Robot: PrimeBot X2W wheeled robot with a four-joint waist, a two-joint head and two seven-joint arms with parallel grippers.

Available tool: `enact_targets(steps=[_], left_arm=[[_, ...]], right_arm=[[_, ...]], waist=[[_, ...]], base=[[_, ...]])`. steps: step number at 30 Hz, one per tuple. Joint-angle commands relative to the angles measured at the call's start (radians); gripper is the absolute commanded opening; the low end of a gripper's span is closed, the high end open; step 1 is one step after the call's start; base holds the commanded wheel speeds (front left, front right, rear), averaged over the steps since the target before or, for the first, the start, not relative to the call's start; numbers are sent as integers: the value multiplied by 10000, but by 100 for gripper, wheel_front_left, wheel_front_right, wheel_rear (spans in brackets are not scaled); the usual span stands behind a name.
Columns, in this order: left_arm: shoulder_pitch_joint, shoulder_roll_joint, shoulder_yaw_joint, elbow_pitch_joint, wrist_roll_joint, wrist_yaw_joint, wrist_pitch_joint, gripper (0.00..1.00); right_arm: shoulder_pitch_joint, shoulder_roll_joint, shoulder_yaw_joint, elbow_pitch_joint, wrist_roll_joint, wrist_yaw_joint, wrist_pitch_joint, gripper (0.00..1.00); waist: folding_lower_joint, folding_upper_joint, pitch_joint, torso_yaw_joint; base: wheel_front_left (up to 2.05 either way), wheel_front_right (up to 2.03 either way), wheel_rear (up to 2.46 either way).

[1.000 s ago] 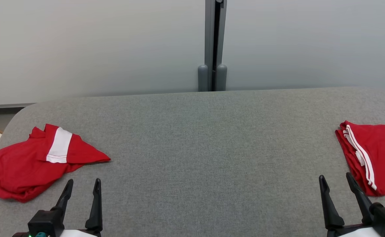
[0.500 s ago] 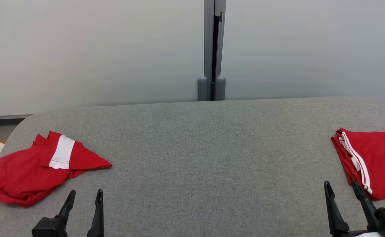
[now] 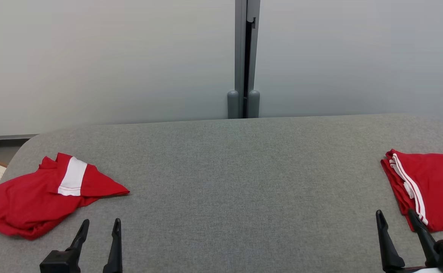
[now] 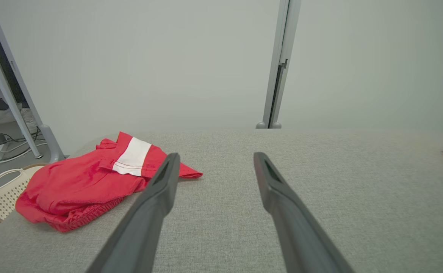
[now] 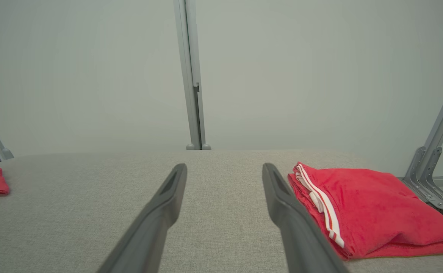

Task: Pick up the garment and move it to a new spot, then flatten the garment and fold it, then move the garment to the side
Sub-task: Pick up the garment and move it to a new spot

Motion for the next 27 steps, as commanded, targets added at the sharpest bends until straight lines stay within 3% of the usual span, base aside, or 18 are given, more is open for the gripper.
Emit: enact_targets(steps=[1, 13, 27], left_arm=[[41, 51, 19, -33, -17, 77, -3, 100], [-231, 157, 41, -121, -78, 77, 42, 100], [-1820, 287, 264, 867, -451, -586, -547, 100]], right_arm=[[56, -52, 15, 40, 38, -18, 48, 100], [191, 14, -124, -27, 52, -18, 24, 100], [-135, 245, 394, -652, -87, -15, 314, 100]], waist=[[-1, -1, -5, 12], [-1, -1, 3, 678], [-1, -1, 442, 3708]], base=[[0, 0, 0], [0, 0, 0], [0, 0, 0]])
